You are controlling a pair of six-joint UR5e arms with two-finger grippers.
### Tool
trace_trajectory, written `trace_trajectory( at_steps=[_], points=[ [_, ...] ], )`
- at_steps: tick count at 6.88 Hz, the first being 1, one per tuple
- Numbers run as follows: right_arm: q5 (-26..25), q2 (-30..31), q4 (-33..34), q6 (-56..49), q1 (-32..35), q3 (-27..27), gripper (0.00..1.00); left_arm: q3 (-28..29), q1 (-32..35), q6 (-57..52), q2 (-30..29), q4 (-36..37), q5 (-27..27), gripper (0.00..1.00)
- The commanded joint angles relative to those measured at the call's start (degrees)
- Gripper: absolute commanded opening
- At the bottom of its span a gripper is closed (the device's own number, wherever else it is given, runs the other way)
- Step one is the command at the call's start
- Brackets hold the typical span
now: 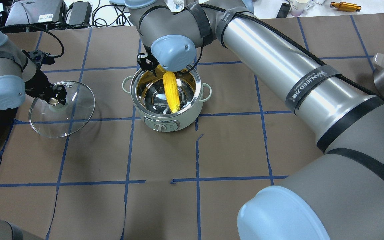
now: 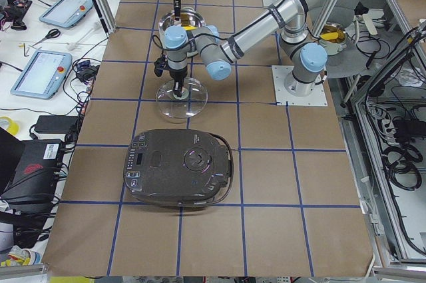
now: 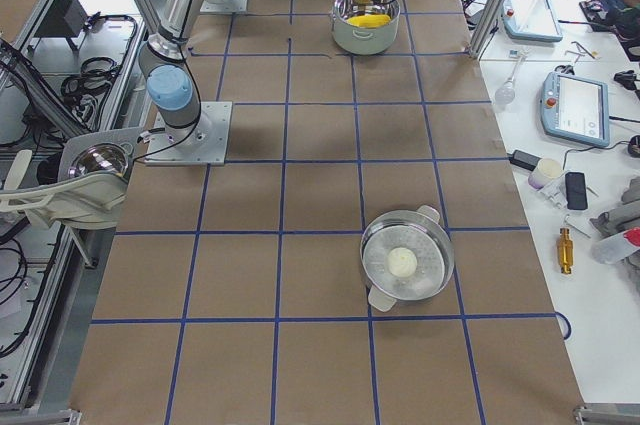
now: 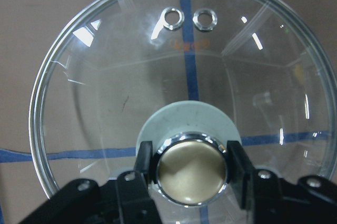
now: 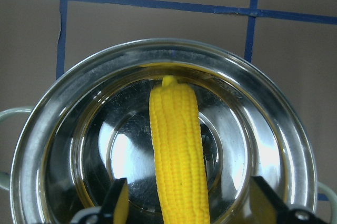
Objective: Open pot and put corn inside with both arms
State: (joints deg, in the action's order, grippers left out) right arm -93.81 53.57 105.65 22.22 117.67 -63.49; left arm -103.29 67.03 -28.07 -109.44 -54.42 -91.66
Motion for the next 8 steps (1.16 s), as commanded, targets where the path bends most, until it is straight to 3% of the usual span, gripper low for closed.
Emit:
trace_trajectory(
  at_steps=[1,4,6,8],
  points=[
    [-0.4,1.4,0.2,-0.5,-0.3,0.1,1.0,-0.1,0.3,-0.8,-0.9,0.0,0.1,0.23],
    [-0.1,9.2,-4.9,-0.9,-6.5,-2.9,1.0,-1.3,0.3,-0.5,-0.9,0.1,-0.1,0.23],
    [-0.6,17.1,-5.5,-1.6,-12.1,-11.5,1.0,-1.5,0.0,-0.1,-0.7,0.1,-0.5,0.29],
    [0.0,28.6,-8.2,-12.2,-20.3,-20.8,1.0,-1.5,0.0,0.1,-0.7,0.1,-0.5,0.33]
  ],
)
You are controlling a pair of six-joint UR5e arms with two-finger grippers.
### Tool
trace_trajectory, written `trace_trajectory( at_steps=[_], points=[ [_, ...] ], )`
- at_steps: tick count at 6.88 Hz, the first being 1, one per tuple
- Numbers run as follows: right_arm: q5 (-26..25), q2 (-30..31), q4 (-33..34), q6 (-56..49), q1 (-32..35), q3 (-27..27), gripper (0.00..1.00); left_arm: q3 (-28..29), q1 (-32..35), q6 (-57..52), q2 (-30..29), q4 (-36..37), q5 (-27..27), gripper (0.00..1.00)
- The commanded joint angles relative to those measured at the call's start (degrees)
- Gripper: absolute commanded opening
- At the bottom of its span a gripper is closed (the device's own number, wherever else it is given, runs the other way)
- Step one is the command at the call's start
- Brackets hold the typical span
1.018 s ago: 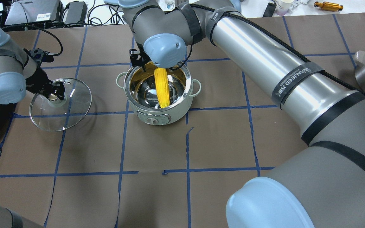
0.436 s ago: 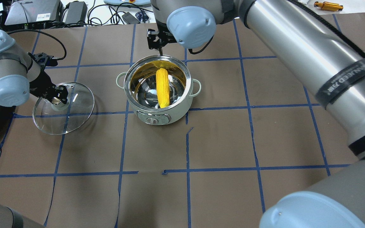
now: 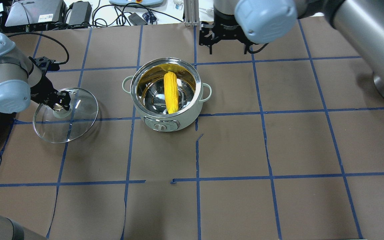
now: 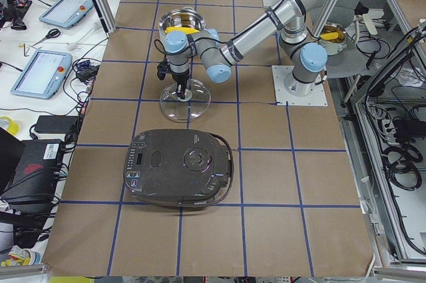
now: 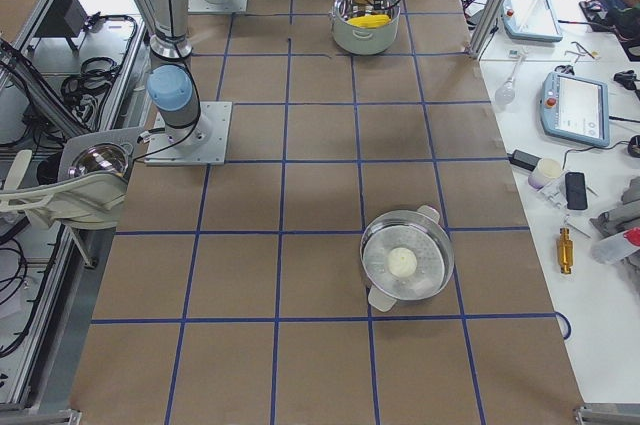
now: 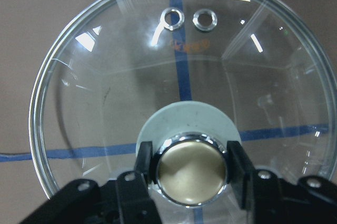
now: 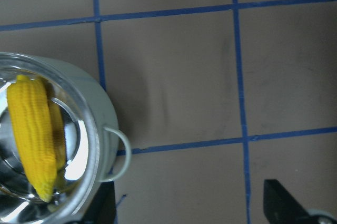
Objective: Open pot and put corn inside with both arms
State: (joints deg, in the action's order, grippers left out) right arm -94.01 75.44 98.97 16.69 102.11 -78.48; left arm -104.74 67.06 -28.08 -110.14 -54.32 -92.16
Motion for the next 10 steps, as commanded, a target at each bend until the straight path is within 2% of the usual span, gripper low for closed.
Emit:
trace_trajectory(
  at_steps=[1,2,4,8,10],
  points=[
    [-0.3,10.8,-3.1,-10.6,-5.8,-9.5,1.0,-0.1,-0.1,0.0,0.0,0.0,0.1,0.33],
    [-0.3,12.2,-5.4,-12.0,-6.6,-11.2,1.0,-0.1,-0.1,0.1,-0.1,0.0,0.0,0.4],
    [0.1,13.2,-7.5,-15.5,-9.1,-13.0,1.0,-0.1,-0.1,0.0,-0.2,0.0,0.0,0.41],
    [0.5,15.8,-7.7,-16.6,-10.9,-14.5,1.0,0.0,-0.1,-0.2,-0.5,0.0,0.1,1.0],
    [0.5,16.1,-7.3,-16.4,-10.9,-14.9,1.0,0.9,0.1,-0.1,0.7,-0.3,-0.3,1.0]
  ],
)
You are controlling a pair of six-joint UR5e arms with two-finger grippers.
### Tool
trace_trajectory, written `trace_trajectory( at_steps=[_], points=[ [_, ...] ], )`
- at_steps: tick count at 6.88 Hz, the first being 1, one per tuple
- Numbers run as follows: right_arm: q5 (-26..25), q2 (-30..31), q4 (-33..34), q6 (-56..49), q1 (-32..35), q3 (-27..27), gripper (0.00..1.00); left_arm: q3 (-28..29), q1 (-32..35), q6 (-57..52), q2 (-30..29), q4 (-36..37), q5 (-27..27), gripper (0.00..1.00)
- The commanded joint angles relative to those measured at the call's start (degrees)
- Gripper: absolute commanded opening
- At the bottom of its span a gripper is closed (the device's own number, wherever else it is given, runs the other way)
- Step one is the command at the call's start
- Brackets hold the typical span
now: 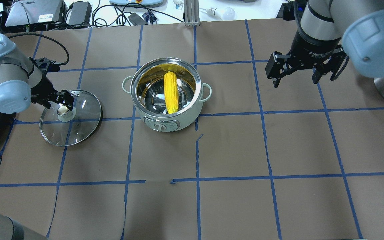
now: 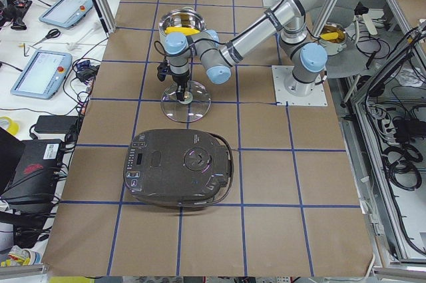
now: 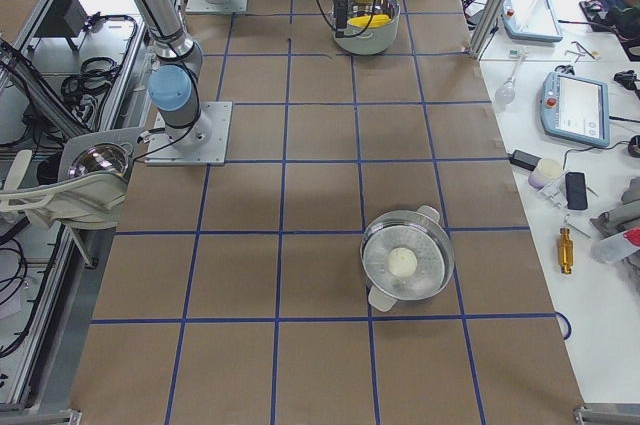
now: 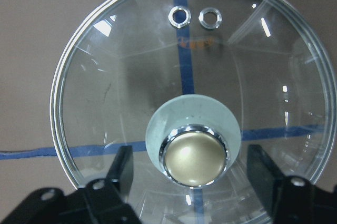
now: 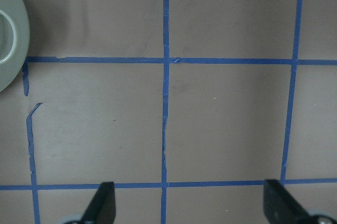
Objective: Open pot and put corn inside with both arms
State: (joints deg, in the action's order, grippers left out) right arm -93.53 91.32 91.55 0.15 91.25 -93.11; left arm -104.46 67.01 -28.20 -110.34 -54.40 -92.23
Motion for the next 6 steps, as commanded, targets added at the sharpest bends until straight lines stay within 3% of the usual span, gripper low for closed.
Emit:
trace_trajectory(
  at_steps=[1,4,6],
  points=[
    [1.4,0.8,0.2,0.2,0.0,-0.2,1.0,2.7,1.5,0.8,2.7,-2.5,-0.3,1.0],
    [2.0,1.8,-0.1,0.6,0.0,-0.2,1.0,16.0,9.8,16.5,6.9,-23.2,-0.3,1.0],
    [2.0,1.9,-0.2,0.0,-0.1,-0.2,1.0,22.0,17.5,25.1,9.1,-27.2,0.3,1.0]
  ],
)
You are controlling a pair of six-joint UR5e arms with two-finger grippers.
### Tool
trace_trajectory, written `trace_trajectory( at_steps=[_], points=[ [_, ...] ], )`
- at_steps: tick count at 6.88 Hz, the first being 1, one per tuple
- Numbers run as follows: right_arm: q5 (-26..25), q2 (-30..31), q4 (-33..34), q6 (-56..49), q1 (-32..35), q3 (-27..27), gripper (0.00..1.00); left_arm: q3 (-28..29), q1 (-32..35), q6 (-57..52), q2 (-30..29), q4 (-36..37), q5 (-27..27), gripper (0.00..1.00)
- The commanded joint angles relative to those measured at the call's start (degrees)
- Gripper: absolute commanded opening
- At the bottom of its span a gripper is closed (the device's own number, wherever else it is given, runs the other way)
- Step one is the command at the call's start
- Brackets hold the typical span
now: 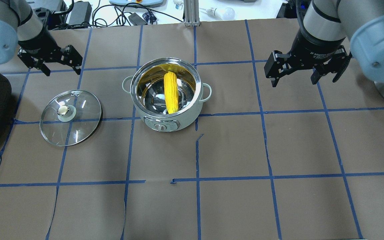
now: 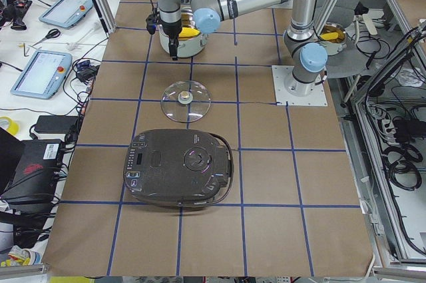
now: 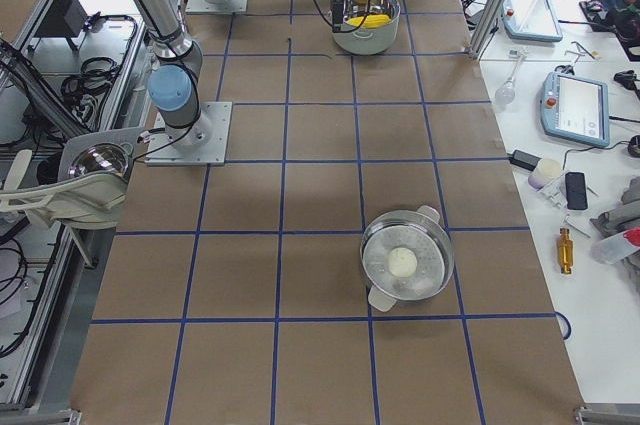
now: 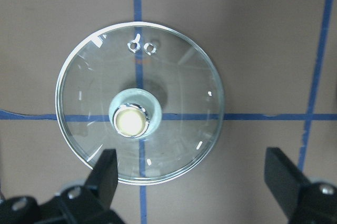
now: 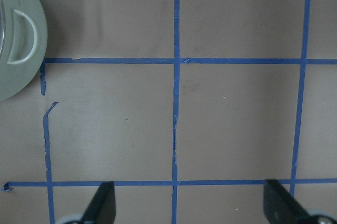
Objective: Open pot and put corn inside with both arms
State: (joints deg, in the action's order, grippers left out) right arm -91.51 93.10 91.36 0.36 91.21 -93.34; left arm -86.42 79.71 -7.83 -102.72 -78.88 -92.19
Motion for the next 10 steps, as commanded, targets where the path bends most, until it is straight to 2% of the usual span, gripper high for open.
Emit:
trace_trajectory(
  at_steps=[1,3,6,7,10],
  points=[
    [0.0,0.2,-0.7,-0.2,-0.1,0.0,1.0,5.4,9.0,7.7,3.1,-5.4,-0.4,1.0],
    [0.0,0.2,-0.7,-0.1,0.0,0.0,1.0,5.4,13.7,9.2,6.7,-5.5,-0.2,1.0],
    [0.1,0.2,-0.3,-0.1,0.0,0.3,1.0,2.8,13.8,8.6,11.8,-10.6,-0.4,1.0],
    [0.0,0.2,-0.2,-0.1,0.0,0.4,1.0,1.1,13.7,8.5,13.5,-10.5,-0.4,1.0],
    [0.1,0.2,-0.2,-0.1,0.0,0.4,1.0,0.5,11.6,6.9,14.6,-10.4,0.3,1.0]
  ],
)
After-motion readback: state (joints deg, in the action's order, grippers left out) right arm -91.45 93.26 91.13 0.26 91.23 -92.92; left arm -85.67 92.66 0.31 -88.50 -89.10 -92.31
